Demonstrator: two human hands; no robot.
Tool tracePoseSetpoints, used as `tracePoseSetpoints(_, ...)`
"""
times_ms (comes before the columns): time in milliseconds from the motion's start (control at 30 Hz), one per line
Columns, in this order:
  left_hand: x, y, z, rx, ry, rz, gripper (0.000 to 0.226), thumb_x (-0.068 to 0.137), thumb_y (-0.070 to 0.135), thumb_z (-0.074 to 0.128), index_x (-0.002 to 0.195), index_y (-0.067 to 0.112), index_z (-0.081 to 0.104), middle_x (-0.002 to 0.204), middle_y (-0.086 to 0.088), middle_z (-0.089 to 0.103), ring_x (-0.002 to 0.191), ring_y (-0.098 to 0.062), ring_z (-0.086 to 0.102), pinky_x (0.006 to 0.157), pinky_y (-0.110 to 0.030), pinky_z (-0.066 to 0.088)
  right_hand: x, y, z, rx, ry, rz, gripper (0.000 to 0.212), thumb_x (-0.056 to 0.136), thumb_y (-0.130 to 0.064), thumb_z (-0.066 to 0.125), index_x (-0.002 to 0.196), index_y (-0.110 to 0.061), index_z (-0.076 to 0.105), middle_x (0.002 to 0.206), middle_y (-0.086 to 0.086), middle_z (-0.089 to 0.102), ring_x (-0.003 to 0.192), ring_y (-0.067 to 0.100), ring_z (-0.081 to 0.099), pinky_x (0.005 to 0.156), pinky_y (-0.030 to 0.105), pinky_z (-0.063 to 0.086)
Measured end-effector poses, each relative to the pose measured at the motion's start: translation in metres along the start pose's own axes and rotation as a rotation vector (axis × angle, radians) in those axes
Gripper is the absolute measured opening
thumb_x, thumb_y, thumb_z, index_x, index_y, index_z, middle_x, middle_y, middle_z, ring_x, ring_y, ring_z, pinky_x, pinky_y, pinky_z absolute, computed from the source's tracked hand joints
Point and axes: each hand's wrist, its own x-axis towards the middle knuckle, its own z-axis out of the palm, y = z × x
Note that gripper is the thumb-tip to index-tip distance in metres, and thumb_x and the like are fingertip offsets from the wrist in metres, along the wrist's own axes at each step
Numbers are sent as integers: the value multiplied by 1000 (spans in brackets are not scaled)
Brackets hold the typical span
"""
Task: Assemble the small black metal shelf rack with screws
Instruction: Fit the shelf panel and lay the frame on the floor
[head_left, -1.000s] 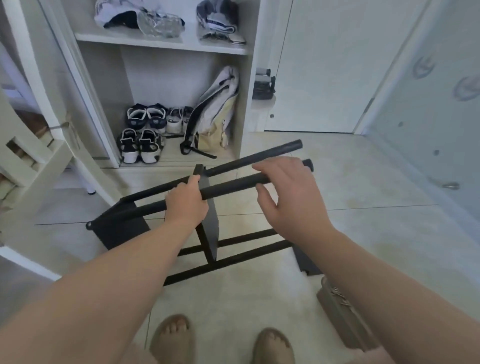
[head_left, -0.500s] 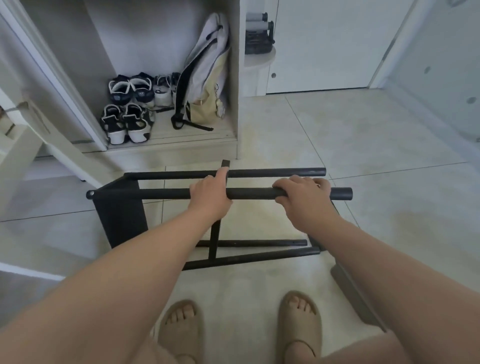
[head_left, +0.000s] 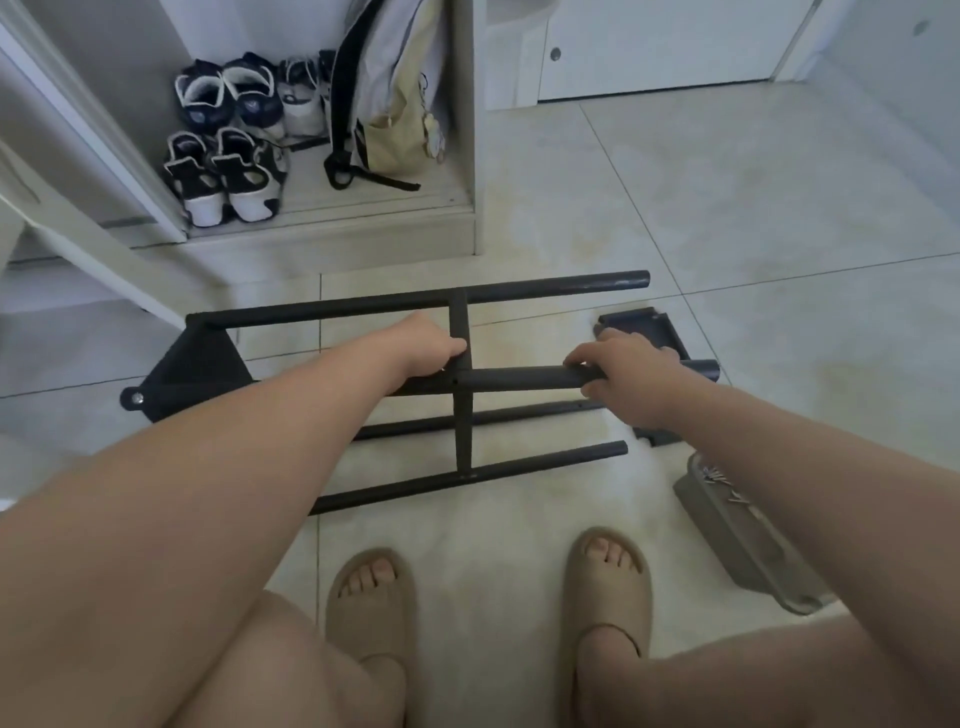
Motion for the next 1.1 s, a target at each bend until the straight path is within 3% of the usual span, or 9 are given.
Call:
tracePoseSetpoints(67,2,-2,5,27,-17,-4,43,100,32,56,126,-1,63,123,-19,65,99,-25,57,102,-45,48,0,2,4,-8,-23,15,31,103,-20,53,132,-32,57,118,-2,46,119,26,43,111,62,30)
tracePoseSetpoints(200,5,-15,16,-122,-129,-48,30,101,27,58,117,3,67,116,-12,70,106,-26,66,106,-42,48,0,4,13,-34,-55,61,28,101,-16,54,124,-31,60,113,-2,46,107,23,44,107,59,34)
tracePoseSetpoints(333,6,-21,21,-200,-152,-54,25,100,24,60,109,2,70,104,-10,73,89,-21,65,93,-34,52,0,4,13,-58,-84,81,26,99,-16,58,121,-30,62,114,-1,47,102,23,49,102,55,42)
tracePoseSetpoints(400,5,-22,23,-191,-164,-60,25,100,23,60,110,2,69,104,-9,73,90,-19,66,85,-29,51,-1,3,12,-58,-114,88,27,97,-15,62,121,-27,63,112,0,48,98,24,53,98,53,48)
tracePoseSetpoints(533,0,-28,30,-203,-251,-94,24,102,23,56,112,3,66,104,-8,74,98,-19,70,86,-31,53,-5,0,14,-63,-194,115,29,94,-15,66,122,-24,64,112,4,58,92,26,61,88,47,58)
tracePoseSetpoints(733,-3,-36,33,-229,-310,-107,17,103,21,54,110,7,62,112,-10,73,104,-21,69,90,-35,50,-7,-3,16,-77,-220,121,27,93,-16,67,119,-26,64,109,1,59,90,23,60,92,49,56)
tracePoseSetpoints(867,-5,-36,34,-240,-304,-98,18,104,20,53,114,7,60,113,-11,73,102,-22,69,87,-35,50,-7,-3,18,-81,-223,121,23,95,-25,65,118,-29,62,108,-1,58,96,24,57,101,51,47)
tracePoseSetpoints(1000,-7,-36,33,-239,-300,-87,19,104,20,52,116,6,59,113,-12,72,91,-18,69,75,-30,49,-7,-6,23,-66,-209,55,23,98,-32,62,121,-29,62,96,-8,53,93,21,53,96,45,44)
tracePoseSetpoints(1100,-6,-36,31,-253,-304,-83,26,104,19,53,124,4,57,115,-14,72,96,-21,69,79,-32,50,-6,-7,24,-59,-198,44,21,99,-33,61,120,-28,63,90,-10,52,92,21,54,95,44,43)
